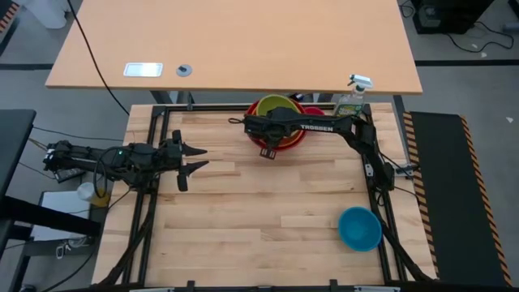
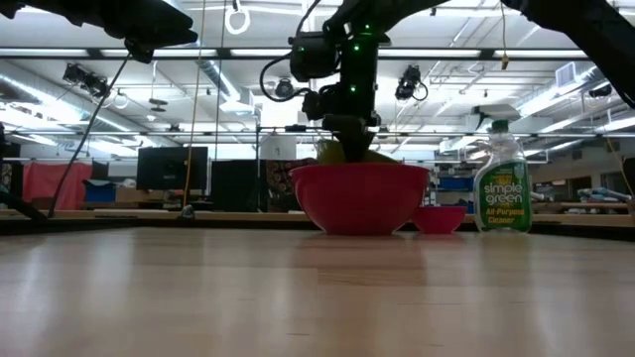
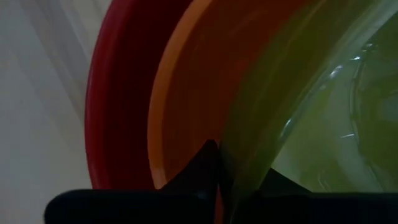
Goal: Nest bowls inside each other
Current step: Stack the small green bowl on top of the big orange bowl
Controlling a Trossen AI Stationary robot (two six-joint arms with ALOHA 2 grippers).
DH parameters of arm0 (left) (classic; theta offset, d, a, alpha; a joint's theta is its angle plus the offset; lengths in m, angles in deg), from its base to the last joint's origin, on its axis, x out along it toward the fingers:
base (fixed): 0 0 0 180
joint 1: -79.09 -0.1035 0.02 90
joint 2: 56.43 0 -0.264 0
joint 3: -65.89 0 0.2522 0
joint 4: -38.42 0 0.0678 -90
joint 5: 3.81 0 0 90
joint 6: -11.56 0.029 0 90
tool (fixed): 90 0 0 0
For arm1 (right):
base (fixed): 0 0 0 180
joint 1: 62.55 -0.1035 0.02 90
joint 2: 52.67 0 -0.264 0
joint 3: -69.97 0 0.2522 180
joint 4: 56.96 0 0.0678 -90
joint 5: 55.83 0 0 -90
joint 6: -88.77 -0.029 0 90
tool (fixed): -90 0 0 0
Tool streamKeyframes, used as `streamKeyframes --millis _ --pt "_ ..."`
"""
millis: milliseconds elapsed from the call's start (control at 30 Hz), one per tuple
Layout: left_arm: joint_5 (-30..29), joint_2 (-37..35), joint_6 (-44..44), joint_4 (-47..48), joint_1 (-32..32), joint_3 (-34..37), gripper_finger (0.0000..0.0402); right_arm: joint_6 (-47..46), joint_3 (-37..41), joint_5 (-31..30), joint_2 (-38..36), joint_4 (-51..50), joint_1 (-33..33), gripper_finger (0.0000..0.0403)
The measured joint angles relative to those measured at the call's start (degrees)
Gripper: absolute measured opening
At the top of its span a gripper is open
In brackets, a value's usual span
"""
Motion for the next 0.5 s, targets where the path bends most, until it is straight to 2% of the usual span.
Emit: streamKeyframes --millis 267,500 --pt "0.00 0.00 -0.05 0.02 0.00 0.00 0.0165 0.12 0.00 3.53 -0.02 -1.10 0.30 0.0064" --pt "0.00 0.00 -0.05 0.04 0.00 0.00 0.0165 -2.05 0.00 4.80 -0.09 -5.78 1.40 0.0141"
